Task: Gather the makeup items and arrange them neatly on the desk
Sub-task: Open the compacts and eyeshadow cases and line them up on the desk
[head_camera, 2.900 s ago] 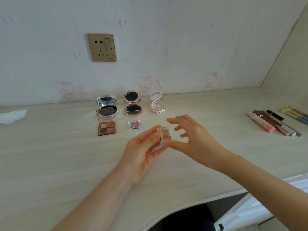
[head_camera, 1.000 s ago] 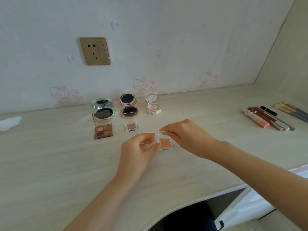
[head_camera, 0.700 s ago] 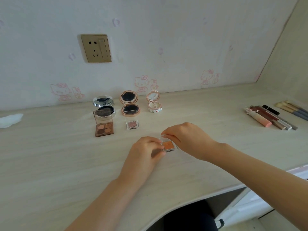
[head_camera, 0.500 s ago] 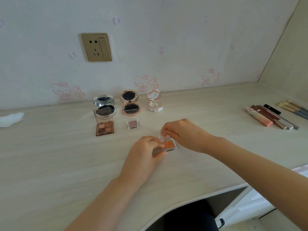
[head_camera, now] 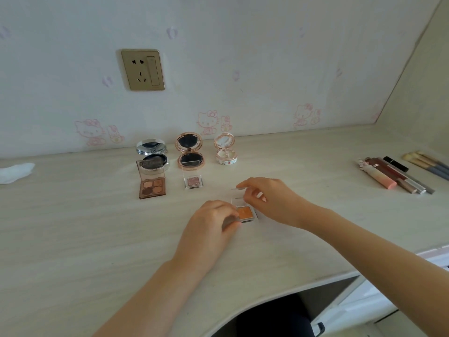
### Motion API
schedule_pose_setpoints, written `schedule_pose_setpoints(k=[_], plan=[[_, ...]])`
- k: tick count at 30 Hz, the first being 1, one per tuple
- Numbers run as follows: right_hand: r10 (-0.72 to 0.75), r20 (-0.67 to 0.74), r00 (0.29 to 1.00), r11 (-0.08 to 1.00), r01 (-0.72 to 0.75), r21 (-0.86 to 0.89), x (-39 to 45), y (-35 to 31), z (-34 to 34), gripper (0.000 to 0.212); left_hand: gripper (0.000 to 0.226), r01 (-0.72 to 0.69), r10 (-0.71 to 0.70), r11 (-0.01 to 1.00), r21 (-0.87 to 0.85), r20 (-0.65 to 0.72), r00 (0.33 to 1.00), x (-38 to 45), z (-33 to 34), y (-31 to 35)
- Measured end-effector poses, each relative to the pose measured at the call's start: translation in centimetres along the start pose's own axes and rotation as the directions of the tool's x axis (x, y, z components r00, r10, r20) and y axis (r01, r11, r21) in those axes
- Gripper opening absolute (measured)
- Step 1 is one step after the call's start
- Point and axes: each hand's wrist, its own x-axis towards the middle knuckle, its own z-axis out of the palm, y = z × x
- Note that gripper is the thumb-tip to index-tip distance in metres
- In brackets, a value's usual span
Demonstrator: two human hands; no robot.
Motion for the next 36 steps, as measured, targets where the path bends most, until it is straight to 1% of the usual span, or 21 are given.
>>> schedule_pose_setpoints(k=[3,9,14,18,21,23,26,28,31,36], plan=[[-0.041,-0.047,0.998,0.999,0.041,0.000,-1.3,0.5,0.5,0.037,0.017,-0.020,0.020,1.000,-0.004,-0.003,1.000,0.1,-0.1,0.1],[-0.010,-0.034,0.999,1.000,0.010,0.022,-1.6,0.6,0.7,0.043,0.017,-0.040,0.040,0.999,0.003,-0.006,0.999,0.1,-0.1,0.2],[-0.010,-0.028,1.000,0.999,0.009,-0.046,-1.3,0.5,0.8,0.046,0.019,-0.038,0.038,0.999,-0.001,-0.003,0.999,0.1,0.0,0.2],[0.013,-0.027,1.000,1.000,-0.013,-0.005,-1.4,0.4,0.4,0.051,0.020,-0.031,0.030,1.000,-0.007,-0.001,1.000,0.1,0.0,0.1],[0.033,-0.071,0.997,0.999,-0.032,0.025,-2.5,0.5,0.5,0.059,0.019,-0.024,0.024,1.000,-0.001,-0.004,1.000,0.0,0.0,0.1],[0.026,-0.099,0.995,1.000,-0.027,-0.010,-3.6,0.5,1.0,0.062,0.019,-0.020,0.021,1.000,0.004,-0.005,1.000,0.0,0.1,0.1],[-0.008,-0.096,0.995,0.996,-0.001,-0.093,-5.0,0.4,1.8,0.067,0.018,-0.018,0.018,1.000,0.011,-0.011,1.000,0.1,0.2,0.1],[-0.017,-0.098,0.995,0.993,0.005,-0.118,-5.3,0.4,2.0,0.068,0.016,-0.015,0.015,1.000,0.021,-0.008,1.000,0.2,0.3,0.2],[-0.020,-0.112,0.993,0.994,0.008,-0.105,-4.7,0.5,2.0,0.066,0.015,-0.003,0.002,0.999,0.044,0.022,1.000,0.8,0.3,0.1],[-0.009,-0.104,0.995,0.998,0.002,-0.067,-2.3,1.3,1.8,0.065,0.016,-0.029,0.008,0.989,0.144,0.143,0.990,3.5,-0.4,-1.0]])
